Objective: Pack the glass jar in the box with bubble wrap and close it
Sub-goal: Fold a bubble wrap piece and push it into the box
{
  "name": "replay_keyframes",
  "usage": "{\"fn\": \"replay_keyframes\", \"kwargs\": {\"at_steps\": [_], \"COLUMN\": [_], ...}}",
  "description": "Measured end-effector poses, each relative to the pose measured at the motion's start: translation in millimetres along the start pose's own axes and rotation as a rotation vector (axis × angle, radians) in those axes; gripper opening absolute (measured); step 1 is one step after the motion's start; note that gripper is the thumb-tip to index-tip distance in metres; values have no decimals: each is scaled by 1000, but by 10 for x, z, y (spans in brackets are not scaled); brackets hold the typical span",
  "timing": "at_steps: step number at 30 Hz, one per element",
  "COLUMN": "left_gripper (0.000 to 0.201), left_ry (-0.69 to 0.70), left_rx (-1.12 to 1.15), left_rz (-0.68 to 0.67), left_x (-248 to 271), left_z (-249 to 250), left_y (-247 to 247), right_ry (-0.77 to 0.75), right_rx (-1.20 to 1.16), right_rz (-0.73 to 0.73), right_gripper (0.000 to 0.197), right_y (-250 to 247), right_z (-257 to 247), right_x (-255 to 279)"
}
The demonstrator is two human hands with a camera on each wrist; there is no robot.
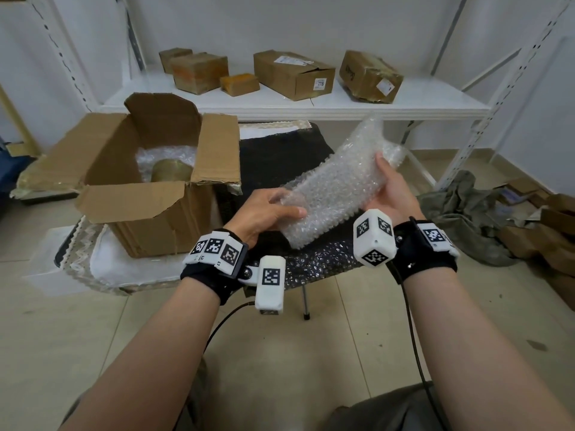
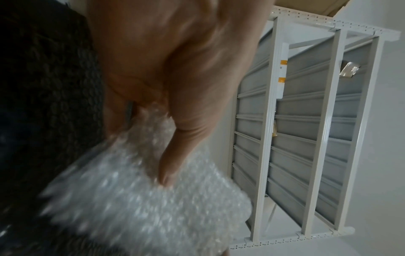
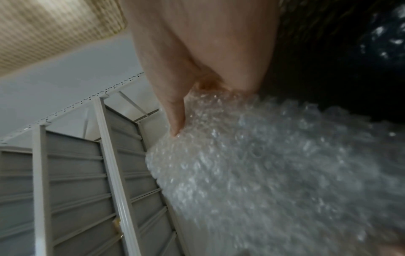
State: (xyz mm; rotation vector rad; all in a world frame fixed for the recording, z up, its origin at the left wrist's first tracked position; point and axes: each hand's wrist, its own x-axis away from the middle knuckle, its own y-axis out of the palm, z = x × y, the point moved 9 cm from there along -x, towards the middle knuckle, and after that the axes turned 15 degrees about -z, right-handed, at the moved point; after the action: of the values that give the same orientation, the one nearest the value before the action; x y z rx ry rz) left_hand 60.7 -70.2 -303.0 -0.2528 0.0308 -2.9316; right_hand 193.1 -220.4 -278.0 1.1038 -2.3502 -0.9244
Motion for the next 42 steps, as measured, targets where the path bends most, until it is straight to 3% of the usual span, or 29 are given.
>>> {"fn": "replay_keyframes", "kwargs": {"at_steps": [4, 11, 17, 23, 28, 32, 37, 39, 42], "left_gripper": [31, 29, 33, 68, 93, 90, 94, 95, 113], "left_ry": [109, 205, 253, 215, 180, 183, 217, 241, 306], "left_rx": [73, 302, 475, 557, 660, 463, 274, 102, -334], "left_rz": [138, 210, 203, 191, 32, 4, 73, 170, 459], "left_x": [-14, -81, -148, -202, -241, -202, 141, 395, 923], "left_z": [33, 44, 42, 1, 258, 808, 1366, 1532, 1812], "left_y": [-65, -52, -47, 31, 403, 509, -2, -321, -904], "right_ry": [172, 420, 507, 418, 108, 28, 23, 96, 220], "right_rx": [165, 400, 275, 349, 59, -29, -20, 39, 197], "right_rz": [-61, -148, -305, -195, -60, -76, -219, -265, -288], "right_gripper": [44, 52, 51, 59, 54, 53, 49, 50, 46], "right_y": [181, 201, 294, 184, 21, 181, 914, 1264, 1711], "right_z": [89, 378, 560, 444, 114, -58, -160, -87, 120], "right_x": [22, 114, 200, 134, 1, -23, 0, -19, -71]}}
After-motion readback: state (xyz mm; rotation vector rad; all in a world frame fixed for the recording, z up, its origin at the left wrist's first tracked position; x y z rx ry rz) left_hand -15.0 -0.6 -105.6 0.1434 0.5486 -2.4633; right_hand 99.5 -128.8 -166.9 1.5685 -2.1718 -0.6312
